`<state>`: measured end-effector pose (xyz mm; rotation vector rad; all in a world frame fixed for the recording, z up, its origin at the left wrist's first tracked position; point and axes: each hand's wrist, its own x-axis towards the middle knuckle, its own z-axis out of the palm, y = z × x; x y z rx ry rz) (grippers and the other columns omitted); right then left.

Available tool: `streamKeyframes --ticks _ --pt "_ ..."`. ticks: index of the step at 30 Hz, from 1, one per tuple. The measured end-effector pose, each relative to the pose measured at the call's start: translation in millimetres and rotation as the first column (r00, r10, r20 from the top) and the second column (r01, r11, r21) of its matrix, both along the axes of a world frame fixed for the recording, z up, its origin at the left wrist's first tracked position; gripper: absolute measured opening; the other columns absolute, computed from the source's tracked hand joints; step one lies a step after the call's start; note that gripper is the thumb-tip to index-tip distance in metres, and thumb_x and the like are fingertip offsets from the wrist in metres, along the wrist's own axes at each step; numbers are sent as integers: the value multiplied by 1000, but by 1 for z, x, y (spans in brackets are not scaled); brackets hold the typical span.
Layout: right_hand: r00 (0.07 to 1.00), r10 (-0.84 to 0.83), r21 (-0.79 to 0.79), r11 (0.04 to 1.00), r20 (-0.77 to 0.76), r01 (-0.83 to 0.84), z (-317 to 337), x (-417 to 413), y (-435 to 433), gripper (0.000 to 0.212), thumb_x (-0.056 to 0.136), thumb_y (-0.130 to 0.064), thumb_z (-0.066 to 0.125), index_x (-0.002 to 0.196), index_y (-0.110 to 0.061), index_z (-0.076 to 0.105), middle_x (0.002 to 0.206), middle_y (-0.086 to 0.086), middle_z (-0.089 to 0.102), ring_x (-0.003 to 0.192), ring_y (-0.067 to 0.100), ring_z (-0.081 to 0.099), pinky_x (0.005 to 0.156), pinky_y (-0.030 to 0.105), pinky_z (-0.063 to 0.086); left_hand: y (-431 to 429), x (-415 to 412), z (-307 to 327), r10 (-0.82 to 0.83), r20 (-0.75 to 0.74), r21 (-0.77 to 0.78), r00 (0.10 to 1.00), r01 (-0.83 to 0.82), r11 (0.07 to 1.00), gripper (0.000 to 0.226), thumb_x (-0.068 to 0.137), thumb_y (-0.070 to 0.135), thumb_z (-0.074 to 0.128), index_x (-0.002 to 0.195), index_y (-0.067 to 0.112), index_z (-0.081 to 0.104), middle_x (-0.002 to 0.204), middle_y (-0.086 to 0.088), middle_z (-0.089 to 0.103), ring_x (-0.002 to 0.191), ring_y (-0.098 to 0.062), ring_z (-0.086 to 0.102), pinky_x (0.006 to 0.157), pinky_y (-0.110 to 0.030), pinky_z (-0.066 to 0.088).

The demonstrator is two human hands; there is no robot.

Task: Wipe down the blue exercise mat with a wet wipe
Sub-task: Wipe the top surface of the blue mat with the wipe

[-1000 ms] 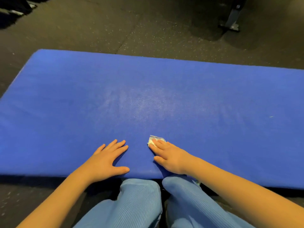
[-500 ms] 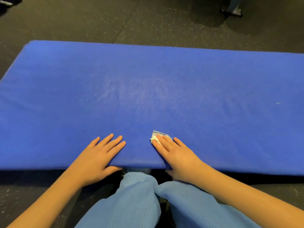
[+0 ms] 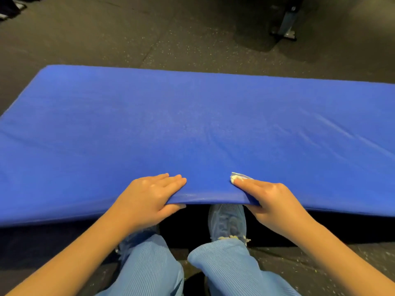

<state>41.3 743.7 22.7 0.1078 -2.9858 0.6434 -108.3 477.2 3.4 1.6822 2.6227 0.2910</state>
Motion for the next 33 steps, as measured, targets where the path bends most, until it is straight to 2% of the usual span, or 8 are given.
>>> streamKeyframes --ticks 7,10,13,17,20,22,26,33 --pt "999 -22 -42 999 47 24 -16 34 8 63 65 -2 71 124 -20 61 134 -7 59 120 13 56 69 33 59 5 30 -18 -14 76 -99 997 22 995 74 96 66 11 116 25 70 117 7 69 98 -16 70 67 -25 56" --pt "992 -5 -115 993 123 19 -38 51 -3 64 73 -15 59 135 -29 51 145 -15 45 132 7 44 86 30 55 -6 31 -26 -33 110 -137 993 48 989 72 93 70 13 114 31 70 119 12 67 102 -12 67 69 -23 56" --pt "963 -22 -214 973 267 82 -49 67 -14 63 86 -38 45 147 -43 29 154 -28 19 142 -3 20 114 18 23 -15 26 -29 -1 274 -58 962 18 998 65 97 63 16 114 30 69 121 17 64 111 -3 53 81 -22 53" --pt "905 10 -67 998 424 21 -46 52 -9 66 86 -58 8 150 -39 5 156 -25 -3 142 -9 -7 118 23 -6 -8 7 -40 69 283 -120 957 -36 992 82 91 71 7 133 21 57 143 8 49 131 -15 45 108 -27 30" --pt "889 -48 -6 998 455 57 -53 20 -16 80 80 -61 0 154 -29 5 159 -17 -4 145 -1 -6 120 32 -3 -3 4 -56 239 333 -232 912 -167 958 103 70 84 -17 149 34 25 156 19 12 146 -5 8 117 -31 1" --pt "882 42 -67 998 469 -12 -50 10 -32 82 81 -61 1 154 -25 6 158 -14 -5 145 2 -9 119 28 -9 -3 8 -60 276 333 -258 902 -195 946 106 65 84 -23 150 36 19 155 22 4 145 0 -2 116 -28 -7" --pt "830 282 -140 959 481 -245 -36 19 -39 73 89 -60 6 152 -25 2 158 -13 -4 144 2 -10 111 17 -18 -3 9 -61 282 313 -271 907 -200 942 104 68 81 -24 151 36 19 157 21 5 143 2 -5 114 -26 -11" --pt "883 104 21 992 458 -127 -58 -31 -35 84 83 -59 4 154 -16 10 162 1 3 148 15 -2 120 35 -1 -2 9 -64 278 325 -238 904 -206 949 99 72 79 -21 151 36 21 156 22 6 144 1 -3 116 -27 -11"
